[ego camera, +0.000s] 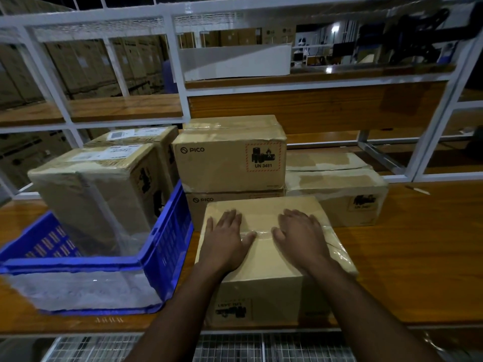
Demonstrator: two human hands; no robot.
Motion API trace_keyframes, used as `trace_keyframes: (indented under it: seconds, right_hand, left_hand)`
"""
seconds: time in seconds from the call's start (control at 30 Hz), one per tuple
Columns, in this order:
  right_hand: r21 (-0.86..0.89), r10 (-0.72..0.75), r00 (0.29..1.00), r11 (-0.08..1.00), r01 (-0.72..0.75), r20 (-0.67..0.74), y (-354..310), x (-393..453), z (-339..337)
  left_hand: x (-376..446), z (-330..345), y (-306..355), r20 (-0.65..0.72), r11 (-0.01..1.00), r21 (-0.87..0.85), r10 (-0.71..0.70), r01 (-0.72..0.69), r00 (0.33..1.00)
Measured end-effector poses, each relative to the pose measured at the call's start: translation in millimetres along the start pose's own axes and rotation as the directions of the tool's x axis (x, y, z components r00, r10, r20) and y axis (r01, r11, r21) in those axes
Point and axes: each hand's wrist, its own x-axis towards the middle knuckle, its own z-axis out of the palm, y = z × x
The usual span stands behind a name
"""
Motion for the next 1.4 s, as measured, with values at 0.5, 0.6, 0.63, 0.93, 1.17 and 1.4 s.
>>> trace_keyframes:
  seconds: [0.5,0.6,0.63,0.93,1.17,1.4]
  right_hand:
    - [0.116,0.434,0.900,0.897,-0.427,-0.046,29.1,6.2,-7.2]
    - [0.154,0.396,0.915,0.912,-0.381,-0.082,30.0,-3.7,-11.4]
    - [0.168,0.382,0.918,0.917,-0.362,-0.108,30.0,-10.1,-14.0]
    - [0.469,0.395,0.826,0.864,-0.184,-0.403,16.5,-65.2,-42.8]
    - [0.584,0.469,0.822,0.782,-0.217,-0.323,26.0,-76.7,-35.2]
    - [0.501,0.417,0.829,0.842,-0.198,-0.372,16.5,-72.8,-30.8]
  left_hand:
    - [-5.0,-8.3,-22.1,-0.073,0.850,-0.375,-0.424,0.369,0.903]
    - [-18.8,-12.1,-20.1,-0.136,0.860,-0.415,-0.381,0.297,0.914]
    - [-26.2,-13.7,-19.2,-0.175,0.860,-0.440,-0.364,0.258,0.915]
    - [-88.3,-20.8,-4.0,-0.460,0.744,-0.668,-0.388,-0.024,0.799]
    - [-102.6,-2.1,-11.9,-0.449,0.767,-0.641,-0.377,0.002,0.810]
    - [-103.7,-4.7,-18.0,-0.572,0.858,-0.510,-0.284,-0.062,0.770]
